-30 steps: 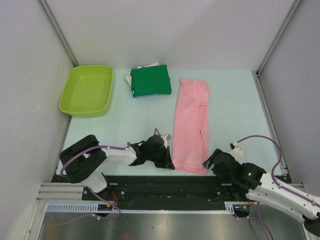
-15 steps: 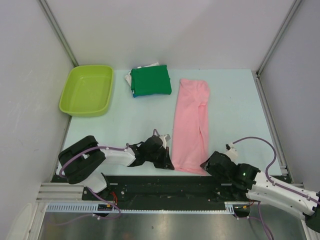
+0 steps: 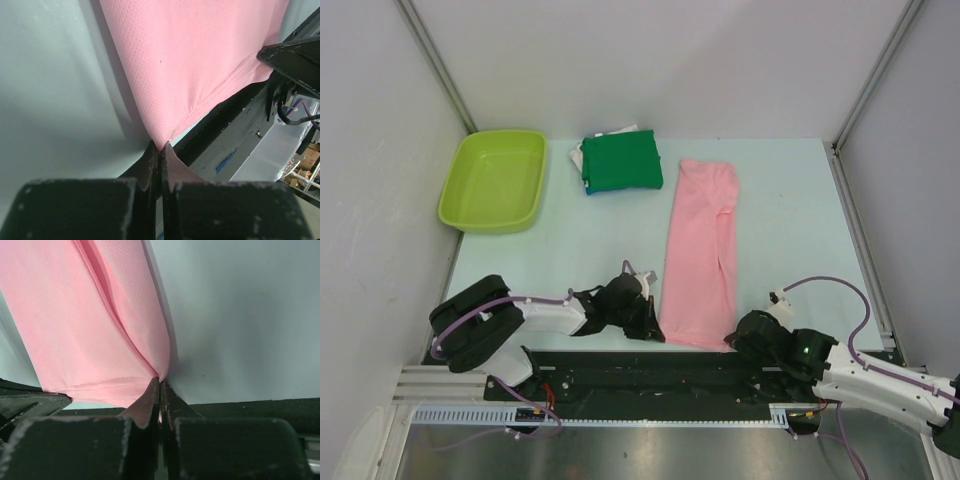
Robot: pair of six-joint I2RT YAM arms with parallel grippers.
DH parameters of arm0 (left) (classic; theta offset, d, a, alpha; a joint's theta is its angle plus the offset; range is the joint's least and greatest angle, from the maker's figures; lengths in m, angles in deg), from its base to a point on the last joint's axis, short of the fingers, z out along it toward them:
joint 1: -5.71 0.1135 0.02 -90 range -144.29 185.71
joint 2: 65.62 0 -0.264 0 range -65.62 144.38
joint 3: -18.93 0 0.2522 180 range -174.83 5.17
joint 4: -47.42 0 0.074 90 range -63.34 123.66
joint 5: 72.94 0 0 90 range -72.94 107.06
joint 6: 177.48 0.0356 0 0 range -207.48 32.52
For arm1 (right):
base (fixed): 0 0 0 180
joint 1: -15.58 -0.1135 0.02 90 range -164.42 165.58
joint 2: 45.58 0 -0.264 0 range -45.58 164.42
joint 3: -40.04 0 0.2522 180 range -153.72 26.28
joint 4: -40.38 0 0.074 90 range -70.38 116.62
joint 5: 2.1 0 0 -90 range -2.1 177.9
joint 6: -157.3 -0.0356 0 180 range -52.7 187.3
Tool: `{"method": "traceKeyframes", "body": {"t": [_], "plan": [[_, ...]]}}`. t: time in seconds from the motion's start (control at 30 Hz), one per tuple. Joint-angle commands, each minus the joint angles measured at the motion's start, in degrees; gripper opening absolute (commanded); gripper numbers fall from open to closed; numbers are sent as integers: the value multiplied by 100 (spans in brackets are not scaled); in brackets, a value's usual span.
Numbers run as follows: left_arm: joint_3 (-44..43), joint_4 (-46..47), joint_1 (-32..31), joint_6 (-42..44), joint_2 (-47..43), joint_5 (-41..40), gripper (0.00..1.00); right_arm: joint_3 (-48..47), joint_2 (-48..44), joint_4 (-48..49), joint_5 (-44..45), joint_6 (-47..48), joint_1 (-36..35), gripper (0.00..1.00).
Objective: Fold and stack the t-shirts
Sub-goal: Fold the tshirt
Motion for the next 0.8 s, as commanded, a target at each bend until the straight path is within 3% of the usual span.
{"method": "traceKeyframes", "body": {"t": [0.0, 0.23, 0.4, 0.47, 0.6, 0.77], "plan": [[-213, -654, -13, 184, -379, -141, 0, -437, 72, -453, 497, 105, -40, 0], [-1117, -1183, 303, 509, -582, 17, 0, -1219, 186, -577, 990, 773, 197, 0], [-1707, -1780, 646, 817, -617, 0, 0, -1492, 327, -86, 762, 1669, 1022, 0], [-1936, -1851, 795, 861, -599, 43, 0, -1632, 458, 125, 525, 2020, 1347, 0], [-2322, -1939, 1059, 896, -424, 193, 0, -1730, 810, 966, -291, 2916, 2671, 0], [-3411, -2290, 1287, 1204, 321, 228, 0, -1827, 1556, 1899, -1443, 3340, 3756, 0]]}}
